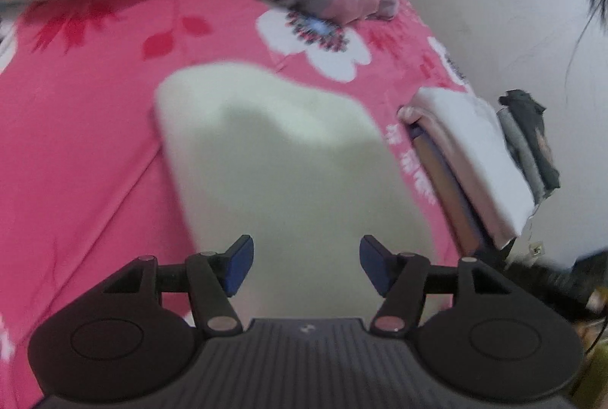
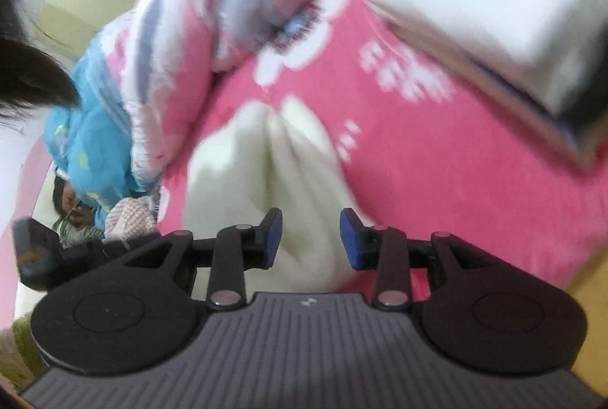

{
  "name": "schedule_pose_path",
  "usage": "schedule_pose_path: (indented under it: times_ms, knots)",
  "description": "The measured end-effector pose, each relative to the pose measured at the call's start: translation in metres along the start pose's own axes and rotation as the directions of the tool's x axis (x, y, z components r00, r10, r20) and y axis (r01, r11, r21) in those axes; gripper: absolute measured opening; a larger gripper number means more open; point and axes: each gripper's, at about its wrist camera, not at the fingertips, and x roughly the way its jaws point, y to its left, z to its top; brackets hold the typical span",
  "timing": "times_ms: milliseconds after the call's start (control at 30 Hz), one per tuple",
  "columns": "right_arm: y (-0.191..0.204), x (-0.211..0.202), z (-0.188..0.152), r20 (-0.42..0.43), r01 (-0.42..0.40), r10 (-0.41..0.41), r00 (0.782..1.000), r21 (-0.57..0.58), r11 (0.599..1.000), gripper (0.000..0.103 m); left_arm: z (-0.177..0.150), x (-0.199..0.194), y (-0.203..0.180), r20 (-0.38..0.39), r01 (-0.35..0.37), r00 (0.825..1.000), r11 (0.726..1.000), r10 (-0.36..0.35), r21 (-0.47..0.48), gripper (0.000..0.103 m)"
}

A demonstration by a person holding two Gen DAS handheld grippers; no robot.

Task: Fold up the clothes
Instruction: 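Lower the held fleece onto the bedsheet with both grippers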

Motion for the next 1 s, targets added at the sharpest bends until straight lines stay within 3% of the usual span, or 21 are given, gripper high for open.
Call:
schedule_pose_path:
  times_ms: [167, 233, 333, 367, 467, 633, 867, 1000]
  knots:
    - [0.030, 0.051, 0.018, -0.114, -0.105, 0.090, 0.989, -0.133, 0.986, 0.036, -0.022, 0.015, 0.005, -0.037, -0.023, 0.999, 1.000, 0.023, 0.003, 0.067]
    - [0.036, 0.073, 0.018, -0.181, -0.112, 0.079, 0.980, -0.175, 0.978, 0.040, -0.027, 0.020, 0.005, -0.024, -0.032, 0.999, 0.999, 0.032, -0.003, 0.070]
    - [0.044, 0.101, 0.010, -0.268, -0.072, -0.001, 0.963, -0.261, 0.963, 0.037, -0.031, 0.026, 0.005, -0.012, -0.041, 0.999, 0.999, 0.040, -0.023, 0.073]
    - [0.047, 0.104, 0.008, -0.269, -0.056, -0.024, 0.963, -0.285, 0.957, 0.022, -0.033, 0.028, 0.004, -0.010, -0.045, 0.999, 0.999, 0.045, -0.017, 0.073]
    - [0.056, 0.111, 0.003, -0.265, -0.009, -0.092, 0.960, -0.358, 0.934, 0.016, -0.034, 0.031, -0.001, -0.009, -0.051, 0.999, 0.999, 0.051, -0.011, 0.073]
    - [0.073, 0.083, 0.015, -0.169, 0.046, -0.139, 0.976, -0.463, 0.885, 0.015, -0.031, 0.033, -0.011, -0.013, -0.024, 1.000, 0.999, 0.024, 0.023, 0.073]
    - [0.043, 0.098, 0.010, -0.188, 0.078, -0.186, 0.964, -0.470, 0.879, 0.015, -0.039, 0.046, -0.035, -0.015, -0.073, 0.997, 0.989, 0.075, 0.130, 0.080]
    - [0.060, 0.085, 0.016, -0.145, 0.078, -0.187, 0.972, -0.550, 0.831, 0.015, -0.040, 0.047, -0.035, -0.012, -0.048, 0.999, 0.992, 0.049, 0.118, 0.080]
